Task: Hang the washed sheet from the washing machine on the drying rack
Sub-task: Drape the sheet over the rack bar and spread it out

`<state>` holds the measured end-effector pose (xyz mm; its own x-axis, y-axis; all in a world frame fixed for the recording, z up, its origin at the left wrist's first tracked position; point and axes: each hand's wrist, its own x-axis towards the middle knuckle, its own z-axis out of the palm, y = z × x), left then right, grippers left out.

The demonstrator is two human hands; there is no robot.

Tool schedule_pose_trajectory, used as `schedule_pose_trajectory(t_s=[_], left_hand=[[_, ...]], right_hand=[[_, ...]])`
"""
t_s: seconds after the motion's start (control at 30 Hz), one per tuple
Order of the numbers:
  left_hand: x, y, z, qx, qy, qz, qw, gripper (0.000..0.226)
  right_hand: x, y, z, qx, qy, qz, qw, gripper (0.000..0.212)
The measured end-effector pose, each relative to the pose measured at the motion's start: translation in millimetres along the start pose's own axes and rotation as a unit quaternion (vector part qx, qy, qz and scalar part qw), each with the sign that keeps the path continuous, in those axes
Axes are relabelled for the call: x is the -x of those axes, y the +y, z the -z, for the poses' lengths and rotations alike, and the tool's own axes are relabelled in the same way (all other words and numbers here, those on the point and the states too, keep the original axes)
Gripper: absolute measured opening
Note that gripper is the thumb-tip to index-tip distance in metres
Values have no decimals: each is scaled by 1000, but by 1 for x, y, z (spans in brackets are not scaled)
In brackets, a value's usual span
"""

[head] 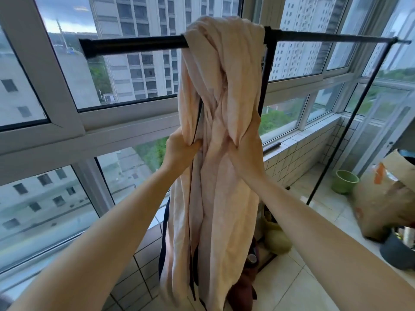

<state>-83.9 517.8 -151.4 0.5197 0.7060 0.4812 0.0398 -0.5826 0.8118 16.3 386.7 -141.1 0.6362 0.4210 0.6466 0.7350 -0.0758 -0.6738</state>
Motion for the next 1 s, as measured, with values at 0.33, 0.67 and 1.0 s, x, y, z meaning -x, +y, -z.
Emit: schedule_pose_trajectory(t_s=[0.33, 0.67, 1.0], left_hand=[[9, -20, -10, -79, 7, 7, 997, 12], [-12, -14, -3, 44, 32, 63, 997, 30], [-16, 2, 8, -21, 57, 51, 997, 37]], right_hand=[[-19, -16, 3, -7, 65, 54, 996, 67], [-2, -10, 13, -13, 11, 20, 1000, 90], [-17, -23, 34, 84, 52, 58, 993, 94]])
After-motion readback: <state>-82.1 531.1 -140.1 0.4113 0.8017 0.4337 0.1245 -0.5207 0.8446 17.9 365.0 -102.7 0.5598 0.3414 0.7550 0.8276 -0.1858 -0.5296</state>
